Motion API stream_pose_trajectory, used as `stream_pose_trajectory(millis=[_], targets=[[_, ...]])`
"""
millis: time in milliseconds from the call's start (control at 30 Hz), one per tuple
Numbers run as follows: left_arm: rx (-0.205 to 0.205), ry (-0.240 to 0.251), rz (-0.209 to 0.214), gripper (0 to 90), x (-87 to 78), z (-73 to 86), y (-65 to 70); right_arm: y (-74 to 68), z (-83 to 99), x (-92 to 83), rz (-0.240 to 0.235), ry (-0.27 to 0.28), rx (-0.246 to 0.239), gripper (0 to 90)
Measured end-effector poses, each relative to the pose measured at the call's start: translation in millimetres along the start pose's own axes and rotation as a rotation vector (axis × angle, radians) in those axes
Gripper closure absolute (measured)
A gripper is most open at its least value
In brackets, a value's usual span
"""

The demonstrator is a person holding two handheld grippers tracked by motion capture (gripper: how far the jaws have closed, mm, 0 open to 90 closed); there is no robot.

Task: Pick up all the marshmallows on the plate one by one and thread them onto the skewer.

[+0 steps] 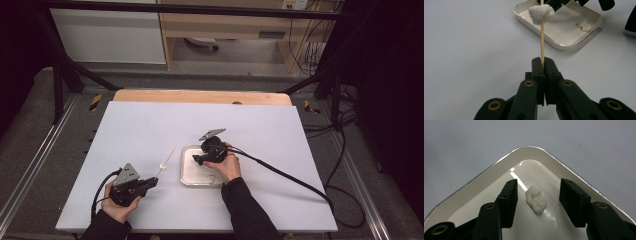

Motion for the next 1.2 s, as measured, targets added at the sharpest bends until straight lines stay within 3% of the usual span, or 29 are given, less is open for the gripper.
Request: stream_pose_trajectory(millis=[333,733,967,1200], targets=[[0.004,0.001,0.001,88.4,0.2,-0.4,1.2,-1.1,2.8,1.3,0.000,-0.012,-0.025,61.5],[0.006,0.002,0.003,88.4,0.8,-0.5,2.1,-1.7,3.1,0.3,-0.015,-0.008,-0.018,72.8],[0.012,-0.001,0.010,88.4,2.6,-1.0,4.7,-2.6,-0.4,-12.8,-0.043,0.018,-0.024,78.5],[0.015,-0.002,0.012,88.4,3.1,-1.0,5.4,-1.5,0.9,-10.2,-0.037,0.009,-0.040,68.6]])
Point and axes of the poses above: each handheld gripper's, and its own axes: x roughly forward along the jaws, z roughly out of its underside, y roughly to its right, the point moved 2 cm from there along x, roughly forward along the jaws, and after that the axes turned 3 degrees about -x, right-handed, at the moved point
